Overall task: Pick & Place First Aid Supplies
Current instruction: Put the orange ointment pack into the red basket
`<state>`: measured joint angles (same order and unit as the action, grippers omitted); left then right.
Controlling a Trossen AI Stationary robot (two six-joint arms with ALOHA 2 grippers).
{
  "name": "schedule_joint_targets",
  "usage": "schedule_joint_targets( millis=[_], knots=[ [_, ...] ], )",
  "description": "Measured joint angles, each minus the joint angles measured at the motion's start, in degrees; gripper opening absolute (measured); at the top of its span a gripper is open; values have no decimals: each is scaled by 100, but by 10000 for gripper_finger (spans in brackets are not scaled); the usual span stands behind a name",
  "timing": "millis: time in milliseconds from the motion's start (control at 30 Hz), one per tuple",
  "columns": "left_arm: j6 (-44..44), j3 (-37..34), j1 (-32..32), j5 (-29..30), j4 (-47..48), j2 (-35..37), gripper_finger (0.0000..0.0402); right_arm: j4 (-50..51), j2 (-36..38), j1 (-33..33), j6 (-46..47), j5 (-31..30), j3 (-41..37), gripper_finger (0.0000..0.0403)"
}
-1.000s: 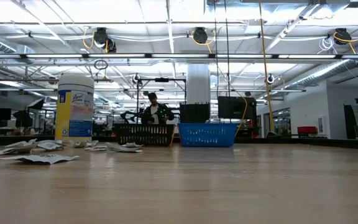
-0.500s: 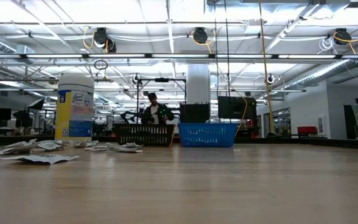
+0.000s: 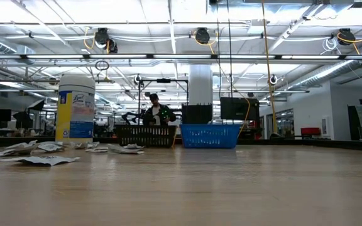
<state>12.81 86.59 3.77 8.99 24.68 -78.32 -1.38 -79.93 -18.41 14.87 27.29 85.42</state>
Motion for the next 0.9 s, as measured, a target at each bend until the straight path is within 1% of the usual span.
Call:
schedule_joint_targets(
  millis=[100,200,333,433,500,633,767,833,900],
  knots=[
    [410,-2,81,-3,705,136,121,1320,8,-179,-564,-34,462,1],
    [507,-3,115,-91,1084,233,149,2667,-120,-323,-1165,-102,1068,1],
    [576,7,179,-307,1230,306,174,4421,-515,-523,-1757,-646,1907,1],
    [576,-4,266,-660,1287,310,182,5364,-876,-583,-2206,-1146,2489,1],
    [594,-4,316,-806,1263,324,183,6014,-1095,-600,-2513,-1445,2712,0],
    [637,-2,379,-911,1266,316,184,6629,-1579,-624,-2980,-1966,2860,0],
    [667,-2,383,-917,1250,321,184,6642,-1997,-821,-3487,-2348,2875,0],
    [681,-2,378,-952,1259,319,184,6467,-2250,-966,-3774,-2671,2879,0],
    [681,-2,376,-1026,1273,319,184,6278,-2524,-1126,-3981,-2867,2879,0]
  ],
)
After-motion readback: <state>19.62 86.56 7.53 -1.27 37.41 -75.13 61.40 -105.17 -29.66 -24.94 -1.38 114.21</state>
